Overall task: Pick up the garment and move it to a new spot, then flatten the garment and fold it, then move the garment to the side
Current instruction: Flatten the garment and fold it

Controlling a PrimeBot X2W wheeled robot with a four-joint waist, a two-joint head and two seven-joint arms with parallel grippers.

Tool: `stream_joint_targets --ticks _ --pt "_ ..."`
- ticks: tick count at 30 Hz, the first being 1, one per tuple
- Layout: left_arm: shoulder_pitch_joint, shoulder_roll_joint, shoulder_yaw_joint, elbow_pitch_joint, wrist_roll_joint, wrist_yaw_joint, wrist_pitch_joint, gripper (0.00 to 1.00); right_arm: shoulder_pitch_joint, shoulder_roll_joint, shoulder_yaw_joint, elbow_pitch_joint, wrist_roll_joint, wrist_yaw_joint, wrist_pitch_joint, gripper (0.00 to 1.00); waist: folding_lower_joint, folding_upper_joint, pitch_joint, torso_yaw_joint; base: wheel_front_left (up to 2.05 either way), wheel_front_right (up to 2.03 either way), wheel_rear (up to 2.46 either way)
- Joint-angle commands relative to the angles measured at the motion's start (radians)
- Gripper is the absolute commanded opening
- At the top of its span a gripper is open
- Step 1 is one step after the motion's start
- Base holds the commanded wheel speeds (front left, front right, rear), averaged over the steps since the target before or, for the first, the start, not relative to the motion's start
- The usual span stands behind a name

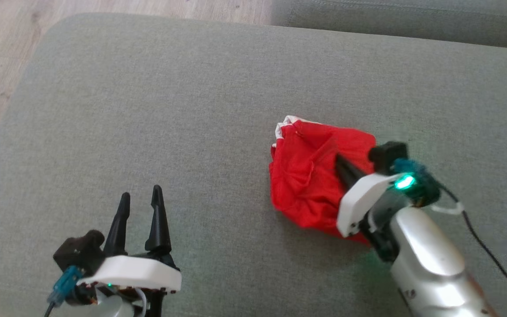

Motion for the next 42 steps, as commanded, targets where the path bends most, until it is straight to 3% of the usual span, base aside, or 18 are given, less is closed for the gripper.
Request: stream_joint_targets --ticks 1,7,18,25,32,33,35,36,37,42 --pt "-0.049 0.012 0.038 -0.023 0.008 -0.006 -0.008 1.00 -0.037 0.011 0.040 -0.030 0.018 -0.001 -0.018 0.00 -0.0001 -0.0001 0.000 0.001 0.00 0.00 0.00" --pt "-0.045 0.012 0.044 -0.026 0.009 -0.002 -0.010 1.00 -0.029 0.011 0.184 -0.054 0.078 -0.001 -0.052 0.00 -0.0001 -0.0001 -0.003 -0.006 0.00 0.00 0.00" --pt "-0.043 0.011 0.050 -0.026 0.012 -0.003 -0.012 1.00 0.016 0.011 0.332 -0.119 0.099 -0.001 -0.020 0.00 -0.0001 -0.0001 0.004 -0.034 0.00 0.00 0.00" --pt "-0.042 0.015 0.054 -0.020 0.011 -0.004 -0.012 1.00 0.007 0.011 0.330 -0.157 0.106 -0.001 -0.042 0.00 -0.0001 -0.0001 -0.012 -0.052 0.00 0.00 0.00" --pt "-0.044 0.021 0.048 -0.021 0.023 -0.006 -0.013 1.00 0.020 0.011 0.231 -0.213 0.093 -0.001 -0.089 0.00 -0.0001 -0.0001 -0.052 -0.069 0.00 0.00 0.00" --pt "-0.046 0.022 0.045 -0.022 0.028 -0.009 -0.013 1.00 0.026 0.011 0.203 -0.223 0.087 -0.001 -0.098 0.07 -0.0001 -0.0001 -0.060 -0.072 0.00 0.00 0.00" --pt "-0.051 0.023 0.037 -0.022 0.038 -0.009 -0.013 1.00 0.045 0.011 0.145 -0.243 0.069 -0.001 -0.111 0.50 -0.0001 -0.0001 -0.075 -0.079 0.00 0.00 0.00" --pt "-0.052 0.022 0.033 -0.021 0.043 -0.009 -0.013 1.00 0.056 0.011 0.113 -0.254 0.058 -0.001 -0.117 0.93 -0.0001 -0.0001 -0.083 -0.083 0.00 0.00 0.00" --pt "-0.054 0.022 0.029 -0.020 0.048 -0.008 -0.013 1.00 0.070 0.011 0.082 -0.266 0.048 -0.001 -0.121 1.00 -0.0001 -0.0001 -0.090 -0.087 0.00 0.00 0.00" --pt "-0.055 0.020 0.007 -0.004 0.071 -0.005 -0.013 1.00 0.168 0.011 -0.073 -0.337 0.006 -0.001 -0.130 1.00 -0.0001 -0.0001 -0.122 -0.105 0.00 0.00 0.00"
